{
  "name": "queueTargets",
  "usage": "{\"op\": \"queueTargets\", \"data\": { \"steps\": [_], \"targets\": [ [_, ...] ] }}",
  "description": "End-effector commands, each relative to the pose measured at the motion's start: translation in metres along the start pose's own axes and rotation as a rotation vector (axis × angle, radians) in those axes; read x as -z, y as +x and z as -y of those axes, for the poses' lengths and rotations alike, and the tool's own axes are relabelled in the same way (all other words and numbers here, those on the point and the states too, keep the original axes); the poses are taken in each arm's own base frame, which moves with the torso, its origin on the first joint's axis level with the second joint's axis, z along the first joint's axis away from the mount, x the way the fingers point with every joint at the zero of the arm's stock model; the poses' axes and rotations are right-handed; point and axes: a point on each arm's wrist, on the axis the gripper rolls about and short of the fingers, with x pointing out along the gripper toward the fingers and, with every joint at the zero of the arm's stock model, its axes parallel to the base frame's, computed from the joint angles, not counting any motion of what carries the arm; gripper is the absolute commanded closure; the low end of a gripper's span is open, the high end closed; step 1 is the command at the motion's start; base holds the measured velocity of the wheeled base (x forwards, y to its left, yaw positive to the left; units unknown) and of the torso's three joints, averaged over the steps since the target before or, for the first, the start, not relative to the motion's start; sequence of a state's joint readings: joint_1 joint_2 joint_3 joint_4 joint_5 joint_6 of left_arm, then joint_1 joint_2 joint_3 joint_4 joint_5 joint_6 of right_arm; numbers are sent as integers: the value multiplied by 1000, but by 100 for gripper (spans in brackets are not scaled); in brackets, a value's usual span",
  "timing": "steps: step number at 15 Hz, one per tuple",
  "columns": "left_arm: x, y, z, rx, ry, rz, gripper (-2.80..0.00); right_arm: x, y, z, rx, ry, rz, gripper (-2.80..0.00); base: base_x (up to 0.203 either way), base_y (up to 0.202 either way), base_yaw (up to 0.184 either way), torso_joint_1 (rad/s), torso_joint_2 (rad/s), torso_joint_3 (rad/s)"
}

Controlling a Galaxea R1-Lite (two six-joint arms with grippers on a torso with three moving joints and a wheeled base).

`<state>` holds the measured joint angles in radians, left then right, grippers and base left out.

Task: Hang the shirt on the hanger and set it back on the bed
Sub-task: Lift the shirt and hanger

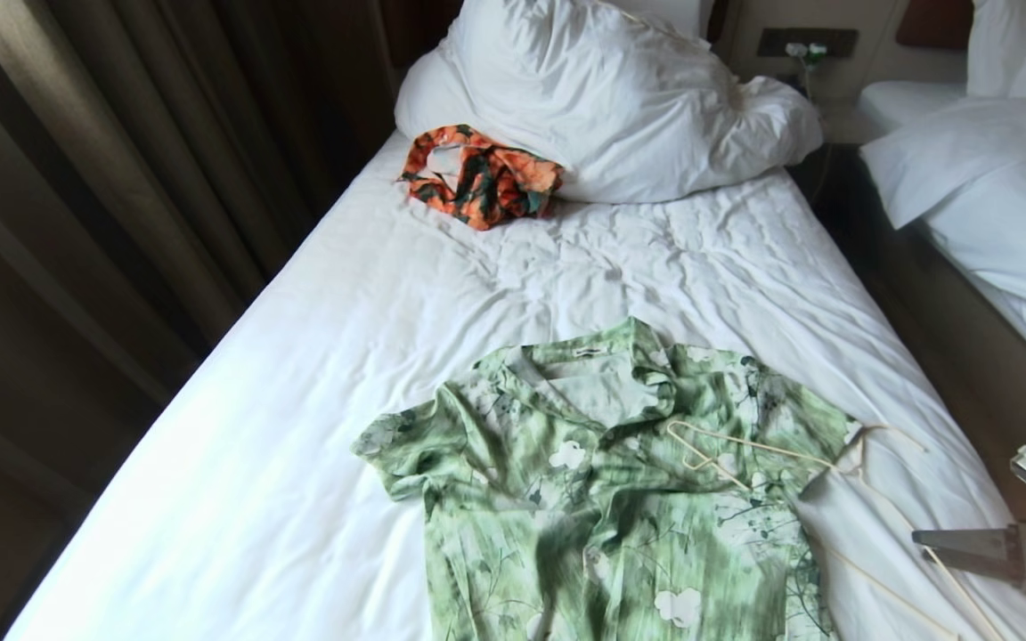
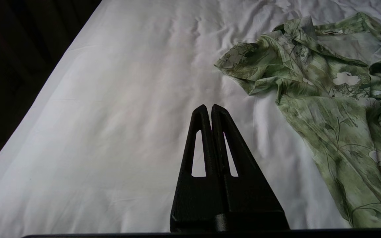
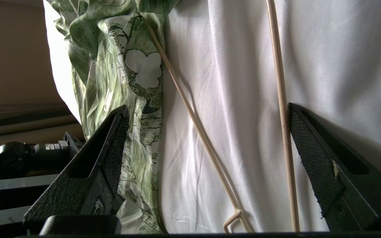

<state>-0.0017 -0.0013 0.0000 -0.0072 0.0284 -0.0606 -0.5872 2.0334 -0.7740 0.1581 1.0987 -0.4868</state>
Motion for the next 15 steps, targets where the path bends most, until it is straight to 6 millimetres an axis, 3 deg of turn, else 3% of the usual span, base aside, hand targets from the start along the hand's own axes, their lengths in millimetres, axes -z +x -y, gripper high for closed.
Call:
{"op": "queueTargets", "data": {
  "steps": [1,9,15],
  "targets": [
    [0,0,0,-1,-1,-2,0,0,9,-3,-31,-15,-20,-280,0,0,0,0,0,0],
    [0,0,0,-1,-1,-2,0,6,21,10,-65,-90,-7,-280,0,0,0,0,0,0],
    [0,0,0,-1,-1,-2,0,5,36,3,-115,-116,-37,-280,0,0,0,0,0,0]
  ]
}}
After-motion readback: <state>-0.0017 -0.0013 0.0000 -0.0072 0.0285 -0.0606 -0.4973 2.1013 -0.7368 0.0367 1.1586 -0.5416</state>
